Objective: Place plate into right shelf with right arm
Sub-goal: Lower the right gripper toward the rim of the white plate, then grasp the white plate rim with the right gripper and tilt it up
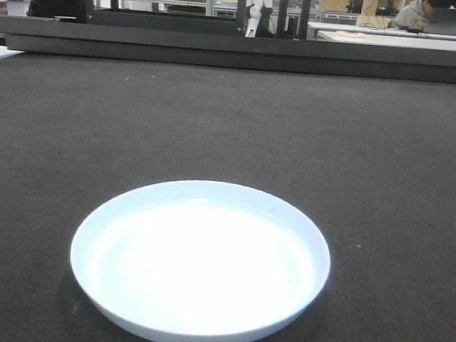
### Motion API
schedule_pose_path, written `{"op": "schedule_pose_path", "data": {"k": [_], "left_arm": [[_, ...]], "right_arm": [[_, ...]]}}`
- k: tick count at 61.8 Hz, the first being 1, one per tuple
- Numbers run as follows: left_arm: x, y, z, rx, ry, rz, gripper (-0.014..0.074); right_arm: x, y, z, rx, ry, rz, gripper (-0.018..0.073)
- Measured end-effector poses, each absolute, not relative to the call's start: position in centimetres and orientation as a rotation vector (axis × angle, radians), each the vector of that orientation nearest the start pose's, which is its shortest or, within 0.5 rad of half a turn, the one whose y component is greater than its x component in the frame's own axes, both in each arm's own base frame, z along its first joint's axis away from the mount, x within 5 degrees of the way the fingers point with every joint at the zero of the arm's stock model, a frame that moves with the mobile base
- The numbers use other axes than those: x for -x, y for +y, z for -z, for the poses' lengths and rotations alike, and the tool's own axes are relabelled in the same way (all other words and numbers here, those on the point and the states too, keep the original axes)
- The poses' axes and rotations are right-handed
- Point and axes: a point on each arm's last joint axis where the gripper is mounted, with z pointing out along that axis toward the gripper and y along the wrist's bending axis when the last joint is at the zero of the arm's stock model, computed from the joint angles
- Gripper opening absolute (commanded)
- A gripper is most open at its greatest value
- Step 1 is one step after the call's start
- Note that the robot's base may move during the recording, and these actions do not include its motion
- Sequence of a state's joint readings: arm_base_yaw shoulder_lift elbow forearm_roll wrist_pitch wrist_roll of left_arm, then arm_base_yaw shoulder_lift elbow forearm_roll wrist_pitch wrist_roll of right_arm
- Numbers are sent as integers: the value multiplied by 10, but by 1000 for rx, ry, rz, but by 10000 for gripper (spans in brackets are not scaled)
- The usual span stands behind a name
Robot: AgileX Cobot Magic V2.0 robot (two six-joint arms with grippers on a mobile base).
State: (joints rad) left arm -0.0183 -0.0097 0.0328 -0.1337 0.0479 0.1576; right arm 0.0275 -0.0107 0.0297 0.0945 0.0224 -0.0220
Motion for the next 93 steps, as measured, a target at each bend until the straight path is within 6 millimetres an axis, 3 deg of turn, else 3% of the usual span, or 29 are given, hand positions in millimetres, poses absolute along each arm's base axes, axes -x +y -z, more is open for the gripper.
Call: {"op": "schedule_pose_path", "data": {"k": [30,34,42,48,54,68,74,77,82,87,93], "left_arm": [[-57,-2,-198,-38,1554,0,-128],[-57,-2,-198,-38,1554,0,-128],[-57,-2,-198,-38,1554,0,-128],[-57,-2,-198,-38,1554,0,-128],[-57,-2,-198,-38,1554,0,-128],[-57,-2,-198,-38,1554,0,-128],[-57,-2,-198,-38,1554,0,-128],[-57,-2,-198,-38,1554,0,-128],[-57,-2,-198,-38,1554,0,-128],[-57,-2,-198,-38,1554,0,-128],[-57,-2,-198,-38,1554,0,-128]], "right_arm": [[-56,1,-207,-55,1472,-99,52],[-55,1,-218,-74,1431,-120,52],[-45,2,-260,-66,1383,-140,52],[-45,5,-286,-44,1522,-153,52],[-55,8,-299,-23,1752,-161,52],[-108,13,-313,-6,2226,-179,52],[-135,18,-308,8,2383,-199,67],[-144,21,-305,17,2432,-205,98],[-163,30,-298,31,2519,-198,223],[-176,44,-291,33,2592,-200,435],[-189,61,-286,-2,2649,-213,626]]}}
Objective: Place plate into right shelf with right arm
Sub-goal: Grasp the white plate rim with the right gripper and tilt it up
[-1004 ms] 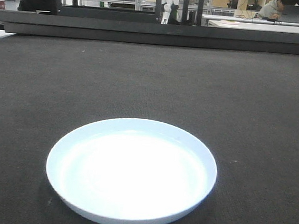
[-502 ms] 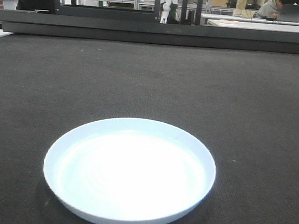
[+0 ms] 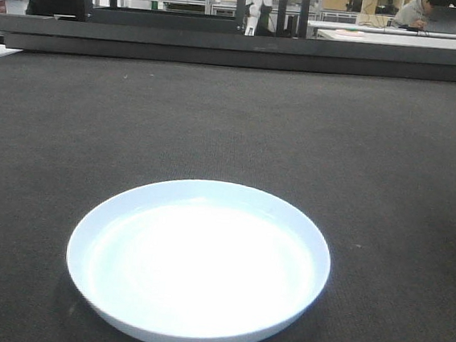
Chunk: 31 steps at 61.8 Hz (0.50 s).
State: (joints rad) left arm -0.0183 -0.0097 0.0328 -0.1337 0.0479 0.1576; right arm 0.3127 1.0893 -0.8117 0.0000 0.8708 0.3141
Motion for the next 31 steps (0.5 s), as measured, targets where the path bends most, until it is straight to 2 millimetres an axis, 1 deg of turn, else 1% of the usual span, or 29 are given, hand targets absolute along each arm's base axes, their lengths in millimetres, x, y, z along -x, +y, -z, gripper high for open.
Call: {"op": "schedule_pose_path", "data": {"k": [1,5,9,15,23,31], "left_arm": [[-57,-2,-198,-38,1554,0,-128],[-57,-2,-198,-38,1554,0,-128],[-57,-2,-198,-38,1554,0,-128],[-57,-2,-198,-38,1554,0,-128],[-57,-2,-198,-38,1554,0,-128],[-57,-2,-198,-38,1554,0,-128]], "right_arm": [[-191,64,-286,-11,2653,-221,641],[-200,78,-283,-41,2690,-243,622],[-209,93,-278,-43,2730,-252,620],[-220,113,-272,-8,2788,-241,620],[-235,144,-264,78,2871,-208,620],[-248,167,-256,143,2919,-178,620]]}}
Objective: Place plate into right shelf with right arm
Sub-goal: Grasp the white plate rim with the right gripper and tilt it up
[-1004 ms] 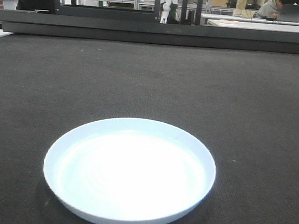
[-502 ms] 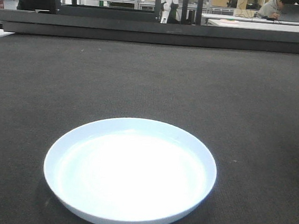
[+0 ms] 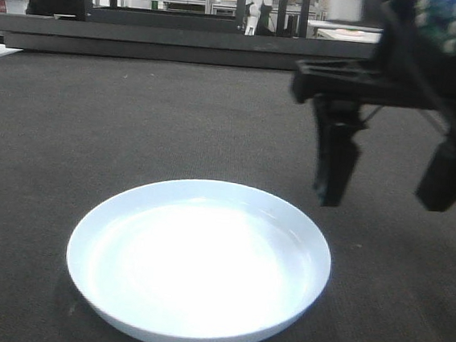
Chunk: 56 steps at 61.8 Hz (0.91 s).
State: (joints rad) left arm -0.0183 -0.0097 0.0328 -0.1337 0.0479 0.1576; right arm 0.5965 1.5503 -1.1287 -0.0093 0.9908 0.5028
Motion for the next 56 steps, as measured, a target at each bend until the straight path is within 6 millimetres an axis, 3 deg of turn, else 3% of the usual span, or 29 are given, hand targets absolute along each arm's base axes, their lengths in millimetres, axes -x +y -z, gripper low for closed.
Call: {"op": "schedule_pose_path", "data": {"k": [8,26,42,54,56], "left_arm": [[-57,-2,-198,-38,1554,0,-128],[-57,-2,-198,-38,1554,0,-128],[-57,-2,-198,-38,1554,0,-128],[-57,-2,-198,-38,1554,0,-128],[-57,-2,-198,-38,1554,0,-128]], "right_arm": [[-259,182,-242,140,2971,-185,620],[-268,192,-214,105,3038,-191,591],[-270,196,-206,82,3059,-213,344],[-270,197,-206,70,3057,-231,41],[-270,197,-207,70,3055,-233,50]]}}
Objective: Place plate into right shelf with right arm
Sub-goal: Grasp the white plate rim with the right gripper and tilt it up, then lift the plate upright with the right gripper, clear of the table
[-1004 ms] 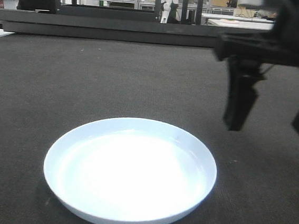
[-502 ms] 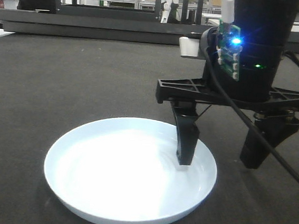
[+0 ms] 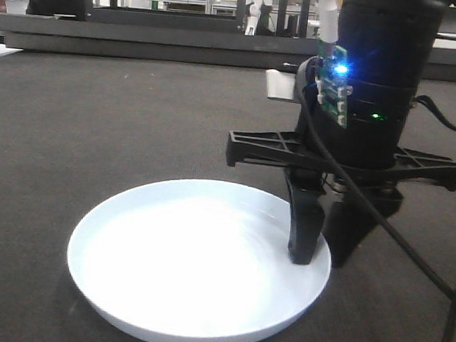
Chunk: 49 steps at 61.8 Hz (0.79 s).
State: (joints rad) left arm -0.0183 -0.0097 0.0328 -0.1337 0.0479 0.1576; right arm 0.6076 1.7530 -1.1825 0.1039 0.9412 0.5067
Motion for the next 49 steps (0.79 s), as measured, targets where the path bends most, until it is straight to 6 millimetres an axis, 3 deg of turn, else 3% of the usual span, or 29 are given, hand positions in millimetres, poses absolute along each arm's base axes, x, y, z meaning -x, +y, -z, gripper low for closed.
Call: {"op": "schedule_pose_path", "data": {"k": [14,23,49], "left_arm": [[-57,-2,-198,-38,1554,0,-128],[-57,-2,-198,-38,1554,0,-128],[-57,-2,-198,-38,1554,0,-128]], "right_arm": [[-263,192,-240,78,2959,-307,55],[-250,177,-266,125,2851,-313,55],[-192,89,-293,189,2323,-369,55]]}}
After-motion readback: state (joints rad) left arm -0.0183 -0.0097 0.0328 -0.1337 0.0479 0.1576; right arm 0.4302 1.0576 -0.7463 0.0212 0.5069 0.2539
